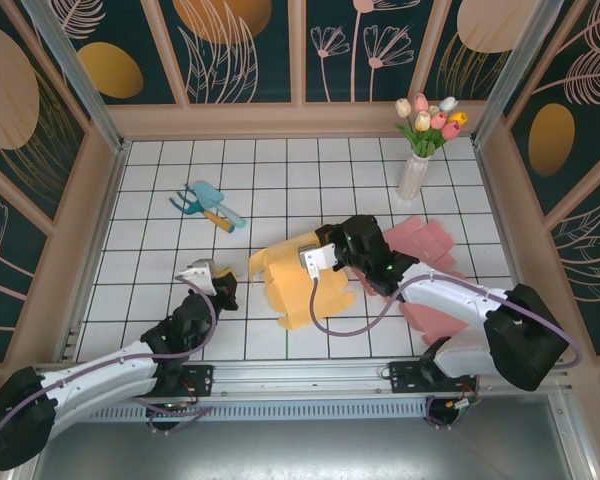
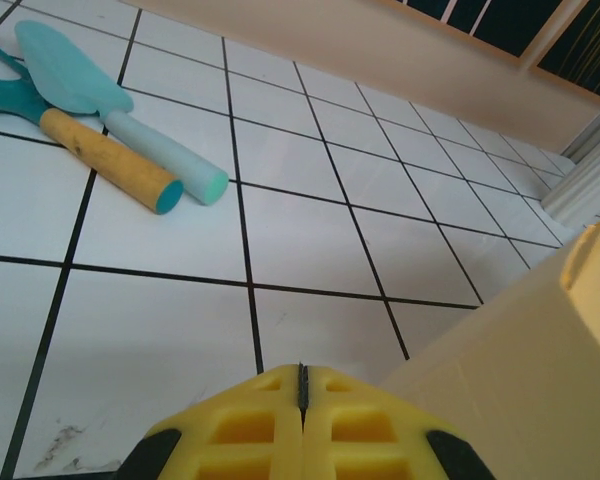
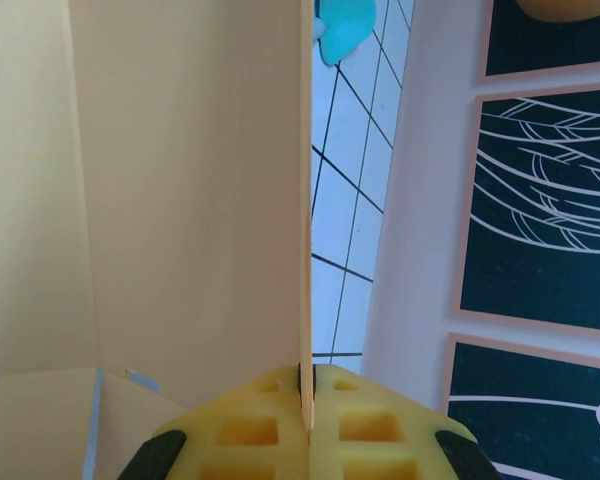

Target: Fold the paper box

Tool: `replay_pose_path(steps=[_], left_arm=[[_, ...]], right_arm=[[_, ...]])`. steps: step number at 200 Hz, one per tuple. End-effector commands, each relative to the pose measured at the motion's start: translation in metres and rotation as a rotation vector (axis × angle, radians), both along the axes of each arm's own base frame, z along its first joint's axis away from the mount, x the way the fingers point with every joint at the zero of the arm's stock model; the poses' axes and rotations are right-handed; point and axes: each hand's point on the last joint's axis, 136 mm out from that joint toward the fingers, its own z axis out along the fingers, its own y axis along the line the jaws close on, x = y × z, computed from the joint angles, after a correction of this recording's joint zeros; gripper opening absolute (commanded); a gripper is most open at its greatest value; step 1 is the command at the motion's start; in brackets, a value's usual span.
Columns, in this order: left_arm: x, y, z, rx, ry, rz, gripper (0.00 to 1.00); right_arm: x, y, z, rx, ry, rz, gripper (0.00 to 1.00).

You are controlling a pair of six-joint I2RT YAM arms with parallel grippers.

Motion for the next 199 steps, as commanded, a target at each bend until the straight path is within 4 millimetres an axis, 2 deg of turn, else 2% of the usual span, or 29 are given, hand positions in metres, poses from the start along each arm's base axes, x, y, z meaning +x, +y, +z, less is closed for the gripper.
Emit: replay_pose_path(steps=[1,36,76,139,165,199], left_arm=[[0.003,0.0,0.016,-0.028,-0.067,0.005,0.04],[0.005,0.003,0.011,-0.02,-0.063,0.028,0.04],[0.01,-0.009,0.006,0.02,-0.042,-0.004,0.04],[0.022,-0.016,0.0,0.119,-0.04,0.01,0.06],[0.027,-0.03,0.002,0.15,-0.057,-0.036,0.07],[0.026,-0.047,-0.005,0.165,-0.068,-0.117,0.09]], right_arm=[[0.004,0.0,-0.012,-0.025,-0.041,-0.005,0.0],[0.009,0.0,-0.033,-0.04,-0.051,-0.009,0.0],[0.01,-0.001,-0.053,-0.062,-0.026,-0.009,0.0],[0.01,-0.004,-0.058,-0.072,-0.008,-0.002,0.0],[0.009,-0.005,-0.059,-0.073,-0.011,0.0,0.0],[0.009,-0.006,-0.06,-0.074,0.001,-0.006,0.0]])
